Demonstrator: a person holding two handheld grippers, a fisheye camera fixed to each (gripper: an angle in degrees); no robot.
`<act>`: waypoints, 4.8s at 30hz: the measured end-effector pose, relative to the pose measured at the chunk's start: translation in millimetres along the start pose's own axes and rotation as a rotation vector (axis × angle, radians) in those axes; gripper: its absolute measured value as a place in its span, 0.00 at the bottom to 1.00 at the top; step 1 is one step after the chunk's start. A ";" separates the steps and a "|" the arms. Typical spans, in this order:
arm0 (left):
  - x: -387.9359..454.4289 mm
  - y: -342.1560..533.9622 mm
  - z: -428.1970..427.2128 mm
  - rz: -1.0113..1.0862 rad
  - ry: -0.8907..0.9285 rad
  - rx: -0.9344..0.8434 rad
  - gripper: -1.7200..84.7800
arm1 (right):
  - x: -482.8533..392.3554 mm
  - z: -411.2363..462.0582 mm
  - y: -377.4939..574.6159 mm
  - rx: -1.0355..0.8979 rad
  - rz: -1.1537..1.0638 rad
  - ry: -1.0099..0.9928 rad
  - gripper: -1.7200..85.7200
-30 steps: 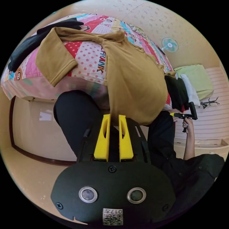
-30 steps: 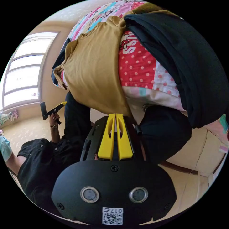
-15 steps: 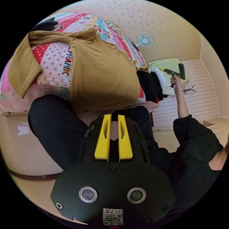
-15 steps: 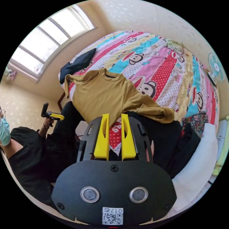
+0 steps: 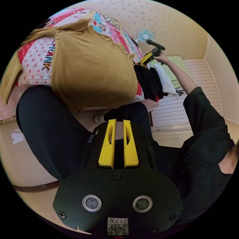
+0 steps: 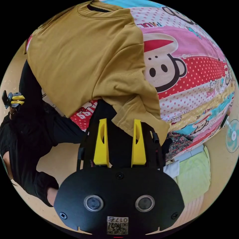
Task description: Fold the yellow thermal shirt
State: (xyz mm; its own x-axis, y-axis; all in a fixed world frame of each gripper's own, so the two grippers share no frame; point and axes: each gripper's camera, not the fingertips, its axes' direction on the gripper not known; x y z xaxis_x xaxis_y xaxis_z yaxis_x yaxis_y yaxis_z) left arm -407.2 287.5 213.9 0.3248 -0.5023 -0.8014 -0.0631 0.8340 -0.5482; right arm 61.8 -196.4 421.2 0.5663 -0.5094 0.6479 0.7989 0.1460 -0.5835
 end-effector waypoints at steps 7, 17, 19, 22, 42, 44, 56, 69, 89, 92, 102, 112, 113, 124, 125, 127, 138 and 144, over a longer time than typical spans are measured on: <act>-2.6 -15.7 4.4 0.018 0.050 0.001 0.08 | 49.4 -36.8 61.3 0.229 0.147 -0.301 0.10; 12.2 -30.9 13.9 0.077 -0.063 -0.027 0.08 | 71.6 -145.6 246.5 1.316 -0.072 -0.907 0.09; 14.9 -36.0 19.0 0.080 -0.043 -0.042 0.08 | 60.2 -164.9 239.8 1.386 -0.198 -0.976 0.09; 19.7 -40.3 22.9 0.085 0.001 -0.051 0.08 | 31.0 -192.3 192.7 1.349 -0.420 -1.107 0.11; 30.5 -46.8 0.7 -0.002 -0.072 0.038 0.10 | -52.8 -35.9 -65.8 0.579 0.264 -0.326 0.10; 36.9 -57.6 -12.7 0.001 -0.093 0.092 0.12 | -49.0 -42.8 -65.2 0.544 0.311 -0.355 0.07; 48.6 -218.1 -72.9 -0.012 -0.298 0.355 0.16 | -104.3 -83.9 -108.2 0.416 0.378 -0.061 0.06; 38.8 -270.6 -42.1 -0.073 -0.375 0.351 0.10 | -145.7 -99.4 -118.3 0.474 0.492 0.039 0.05; 54.0 -113.0 -118.9 -0.193 -0.643 0.418 0.21 | -97.1 -22.2 -105.9 0.599 0.449 -0.234 0.05; 28.2 -103.9 -105.3 -0.326 -0.685 0.348 0.24 | -93.5 -12.6 -104.0 0.582 0.469 -0.203 0.05; 46.6 -75.8 -162.1 -0.287 -0.522 0.371 0.03 | -61.8 27.9 -22.5 0.702 0.504 -0.369 0.05; 196.8 -64.9 -386.8 0.063 -0.287 0.785 0.02 | -38.4 130.7 118.0 1.203 0.269 -0.894 0.04; 207.1 -69.6 -394.0 0.083 -0.289 0.793 0.02 | -34.6 146.2 124.6 1.223 0.230 -0.960 0.03; 247.8 -143.8 -363.4 0.099 -0.172 0.920 0.02 | -18.2 241.4 152.7 1.223 0.143 -1.126 0.03; 251.9 -152.2 -351.8 0.118 -0.172 0.894 0.02 | -16.3 247.0 157.8 1.225 0.136 -1.133 0.03; 272.5 -188.8 -299.9 0.189 -0.156 0.794 0.02 | -13.8 253.0 166.3 1.221 0.147 -1.119 0.03; 288.3 -334.8 -113.4 0.298 -0.100 0.261 0.18 | -8.9 280.7 201.7 1.213 0.216 -1.043 0.03; 221.4 -312.8 -58.8 0.215 -0.177 0.079 0.18 | 1.0 303.7 205.3 1.229 0.283 -1.076 0.08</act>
State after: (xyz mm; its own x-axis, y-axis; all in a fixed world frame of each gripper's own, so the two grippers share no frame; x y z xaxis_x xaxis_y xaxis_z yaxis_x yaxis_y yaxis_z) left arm -371.0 -98.0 193.9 0.4723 -0.2698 -0.8391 -0.0771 0.9357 -0.3443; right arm 287.9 90.6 450.7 0.1662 0.3536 0.9205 0.0288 0.9314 -0.3630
